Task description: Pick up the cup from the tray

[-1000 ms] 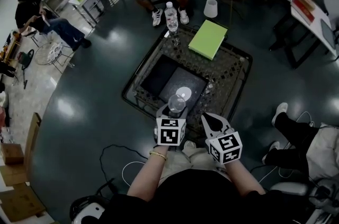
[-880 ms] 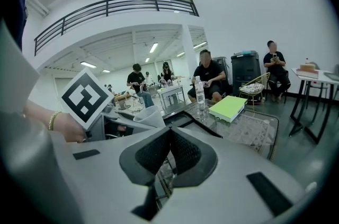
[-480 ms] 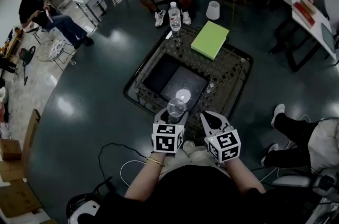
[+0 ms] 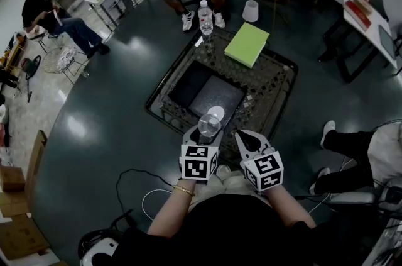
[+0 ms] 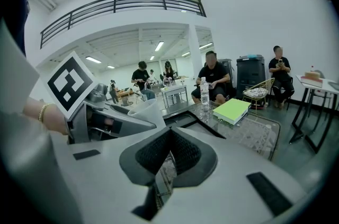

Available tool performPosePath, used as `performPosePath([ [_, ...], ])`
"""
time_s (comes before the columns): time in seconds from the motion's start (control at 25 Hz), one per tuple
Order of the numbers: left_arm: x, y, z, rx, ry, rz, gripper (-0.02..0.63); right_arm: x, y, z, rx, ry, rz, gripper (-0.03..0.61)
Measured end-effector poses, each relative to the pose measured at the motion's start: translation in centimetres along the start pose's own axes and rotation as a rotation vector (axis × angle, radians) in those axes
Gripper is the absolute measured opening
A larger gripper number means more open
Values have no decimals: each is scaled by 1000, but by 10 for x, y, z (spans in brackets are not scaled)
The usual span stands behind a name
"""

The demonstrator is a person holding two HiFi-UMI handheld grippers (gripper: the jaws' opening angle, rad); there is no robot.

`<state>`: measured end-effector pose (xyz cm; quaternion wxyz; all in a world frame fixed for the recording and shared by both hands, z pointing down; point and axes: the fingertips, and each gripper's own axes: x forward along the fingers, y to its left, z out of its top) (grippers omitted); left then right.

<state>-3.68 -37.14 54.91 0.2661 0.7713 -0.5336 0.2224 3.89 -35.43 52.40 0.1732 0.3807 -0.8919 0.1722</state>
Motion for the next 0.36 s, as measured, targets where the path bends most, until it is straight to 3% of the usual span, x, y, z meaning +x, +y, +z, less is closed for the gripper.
performPosePath([
  [0.36,-4,-7,0,1,8,-12,270,-6,6,2,-11,4,-5,11],
])
